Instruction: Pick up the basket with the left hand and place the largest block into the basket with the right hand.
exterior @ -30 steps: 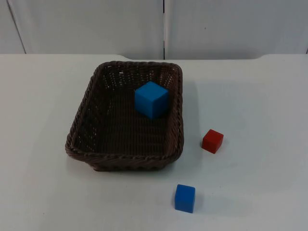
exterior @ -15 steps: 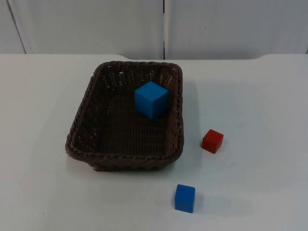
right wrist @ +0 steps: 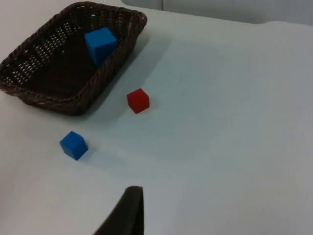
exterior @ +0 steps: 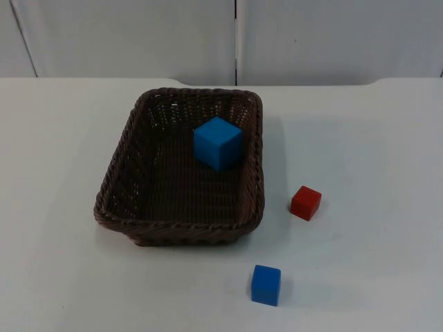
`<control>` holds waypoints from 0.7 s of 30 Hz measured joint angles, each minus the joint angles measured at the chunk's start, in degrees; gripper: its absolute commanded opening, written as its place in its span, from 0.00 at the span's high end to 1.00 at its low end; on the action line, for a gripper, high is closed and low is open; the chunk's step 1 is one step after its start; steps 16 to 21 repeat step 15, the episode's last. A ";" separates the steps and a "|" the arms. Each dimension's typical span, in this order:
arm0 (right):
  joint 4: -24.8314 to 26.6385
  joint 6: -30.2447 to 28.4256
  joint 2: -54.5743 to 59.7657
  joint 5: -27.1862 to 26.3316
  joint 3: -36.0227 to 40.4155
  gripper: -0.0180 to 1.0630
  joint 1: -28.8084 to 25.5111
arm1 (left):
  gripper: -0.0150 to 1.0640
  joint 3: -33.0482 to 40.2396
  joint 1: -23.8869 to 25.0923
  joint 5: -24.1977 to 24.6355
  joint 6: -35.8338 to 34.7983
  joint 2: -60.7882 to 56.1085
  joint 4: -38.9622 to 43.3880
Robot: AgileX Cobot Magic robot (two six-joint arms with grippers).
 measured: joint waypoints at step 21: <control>0.00 0.00 0.00 0.00 0.00 0.01 -13.18 | 0.01 0.00 0.00 0.00 0.00 0.00 0.00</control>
